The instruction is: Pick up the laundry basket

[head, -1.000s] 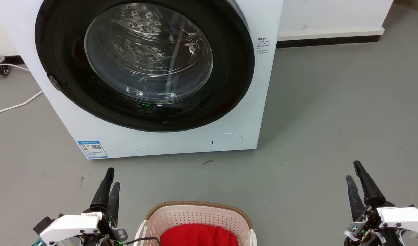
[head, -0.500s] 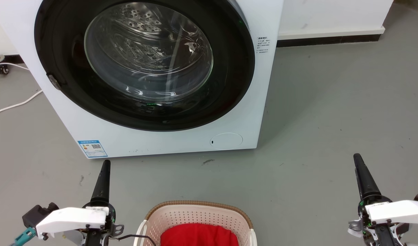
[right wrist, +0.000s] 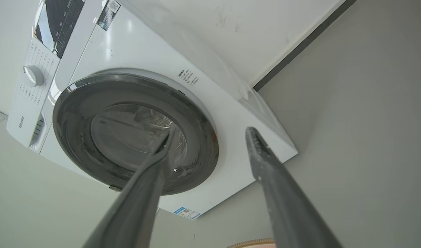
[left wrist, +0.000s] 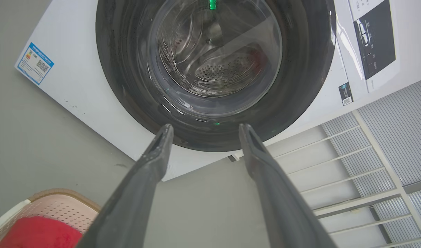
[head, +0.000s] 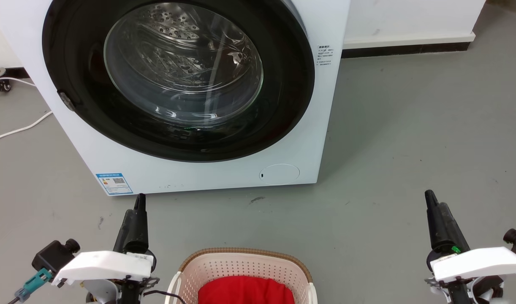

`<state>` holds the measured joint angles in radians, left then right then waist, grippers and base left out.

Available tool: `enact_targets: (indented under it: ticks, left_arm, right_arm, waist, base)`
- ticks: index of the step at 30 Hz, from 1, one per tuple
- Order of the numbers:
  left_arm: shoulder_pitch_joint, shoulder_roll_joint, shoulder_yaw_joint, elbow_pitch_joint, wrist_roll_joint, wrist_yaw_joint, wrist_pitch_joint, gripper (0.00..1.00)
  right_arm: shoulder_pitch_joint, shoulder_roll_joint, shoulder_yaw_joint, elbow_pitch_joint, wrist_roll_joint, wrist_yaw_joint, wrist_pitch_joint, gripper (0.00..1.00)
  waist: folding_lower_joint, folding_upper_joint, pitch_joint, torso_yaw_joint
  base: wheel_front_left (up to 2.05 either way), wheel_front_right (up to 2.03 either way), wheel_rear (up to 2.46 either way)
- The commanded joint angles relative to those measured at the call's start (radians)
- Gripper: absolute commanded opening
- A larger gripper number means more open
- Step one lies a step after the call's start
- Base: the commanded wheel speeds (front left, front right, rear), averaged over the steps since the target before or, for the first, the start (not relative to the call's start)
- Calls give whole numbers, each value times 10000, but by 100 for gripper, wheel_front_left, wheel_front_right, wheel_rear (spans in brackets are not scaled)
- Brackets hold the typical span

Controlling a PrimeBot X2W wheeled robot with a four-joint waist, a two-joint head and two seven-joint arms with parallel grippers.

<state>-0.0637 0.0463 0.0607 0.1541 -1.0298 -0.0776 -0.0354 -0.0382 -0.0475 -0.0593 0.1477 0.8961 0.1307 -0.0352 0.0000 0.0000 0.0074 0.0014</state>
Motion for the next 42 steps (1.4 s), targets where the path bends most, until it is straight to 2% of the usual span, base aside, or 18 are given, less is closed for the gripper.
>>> enact_targets:
  ticks: [1,22,42]
  left_arm:
    - [-32,37,-51,-245,467,77,-123,100]
    - [267,42,-143,-497,3403,77,-807,100]
    - [474,47,-287,-512,5716,143,-1344,100]
  right_arm:
    - [-71,-28,47,-243,-526,0,-122,100]
    - [210,-33,195,-336,-3775,0,-814,100]
    - [432,-37,255,-532,-5930,0,-1350,100]
  waist:
    - [0,0,1,0]
    - [0,0,-1,4]
    - [0,0,4,-29]
  base:
    - [0,0,0]
    - [0,0,0]
    - [0,0,0]
